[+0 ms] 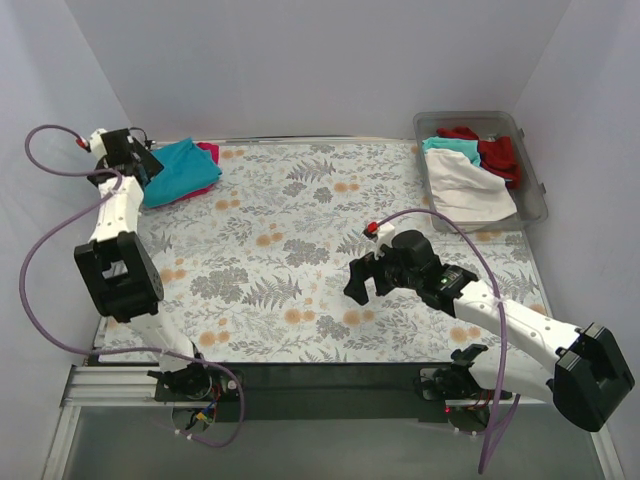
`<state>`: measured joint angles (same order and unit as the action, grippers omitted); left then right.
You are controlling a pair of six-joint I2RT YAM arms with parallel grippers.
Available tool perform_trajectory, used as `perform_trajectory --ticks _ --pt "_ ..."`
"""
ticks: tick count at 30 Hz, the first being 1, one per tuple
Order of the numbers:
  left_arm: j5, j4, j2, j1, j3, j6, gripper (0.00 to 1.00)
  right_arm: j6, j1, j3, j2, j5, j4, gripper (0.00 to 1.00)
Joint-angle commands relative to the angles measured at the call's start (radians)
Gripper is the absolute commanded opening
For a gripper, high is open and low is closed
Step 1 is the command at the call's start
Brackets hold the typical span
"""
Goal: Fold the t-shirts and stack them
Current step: Neatly place the folded tshirt to the corner
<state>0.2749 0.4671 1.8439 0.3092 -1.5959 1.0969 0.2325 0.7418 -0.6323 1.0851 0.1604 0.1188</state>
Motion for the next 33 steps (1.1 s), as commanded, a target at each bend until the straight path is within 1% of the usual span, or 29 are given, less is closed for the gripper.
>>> perform_trajectory --ticks 1,2,3,4,5,6,7,8,9,10,11,14,15,17,20,23,27,33 --pt "0.173 -0.033 -0.199 -0.109 0.21 0.086 0.91 -0.01 0.005 -0.044 -0.034 -0.096 -0.008 0.98" --pt "0.173 -0.065 -0.248 -0.175 0.261 0.095 0.9 -0.01 0.007 -0.047 -0.037 -0.11 -0.007 0.99" --pt "0.178 -0.083 -0.347 -0.214 0.372 0.096 0.9 -0.01 0.005 -0.052 -0.039 -0.123 -0.004 0.98" --pt "0.203 -0.093 -0.397 -0.287 0.422 0.122 0.9 -0.007 0.005 -0.056 -0.04 -0.155 -0.001 0.98" --pt "0.214 -0.103 -0.449 -0.339 0.471 0.123 0.91 -0.005 0.005 -0.056 -0.044 -0.159 0.001 0.98" --pt "0.246 -0.128 -0.55 -0.372 0.57 0.138 0.91 -0.002 0.005 -0.061 -0.053 -0.198 0.004 0.98" --pt "0.266 -0.125 -0.601 -0.434 0.609 0.153 0.91 -0.001 0.004 -0.063 -0.059 -0.215 0.004 0.98" --pt "0.273 -0.128 -0.705 -0.467 0.655 0.164 0.91 -0.001 0.004 -0.064 -0.063 -0.244 0.004 0.98" --pt "0.279 -0.131 -0.757 -0.496 0.694 0.175 0.91 0.001 0.002 -0.072 -0.073 -0.257 0.007 0.98" --pt "0.285 -0.134 -0.809 -0.548 0.765 0.182 0.91 -0.001 0.004 -0.075 -0.077 -0.28 0.01 0.98" --pt "0.287 -0.142 -0.898 -0.57 0.793 0.188 0.91 -0.001 0.002 -0.081 -0.08 -0.289 0.012 0.99" --pt "0.259 -0.139 -1.029 -0.617 0.875 0.178 0.91 -0.004 0.002 -0.092 -0.096 -0.326 0.018 0.98" --pt "0.254 -0.137 -1.052 -0.619 0.892 0.176 0.91 -0.002 -0.001 -0.092 -0.108 -0.335 0.022 0.98" --pt "0.235 -0.142 -1.106 -0.659 0.928 0.182 0.91 -0.002 0.001 -0.093 -0.126 -0.38 0.028 0.98" --pt "0.192 -0.151 -1.138 -0.686 0.948 0.178 0.91 -0.009 0.001 -0.102 -0.174 -0.43 0.039 0.98" --pt "0.152 -0.16 -1.143 -0.716 0.953 0.16 0.91 -0.018 0.001 -0.121 -0.217 -0.479 0.056 0.98" --pt "0.106 -0.179 -1.144 -0.755 0.956 0.135 0.91 -0.015 0.001 -0.13 -0.234 -0.518 0.071 0.98" --pt "0.104 -0.189 -1.152 -0.814 0.958 0.112 0.91 -0.001 -0.001 -0.136 -0.235 -0.533 0.088 0.98"
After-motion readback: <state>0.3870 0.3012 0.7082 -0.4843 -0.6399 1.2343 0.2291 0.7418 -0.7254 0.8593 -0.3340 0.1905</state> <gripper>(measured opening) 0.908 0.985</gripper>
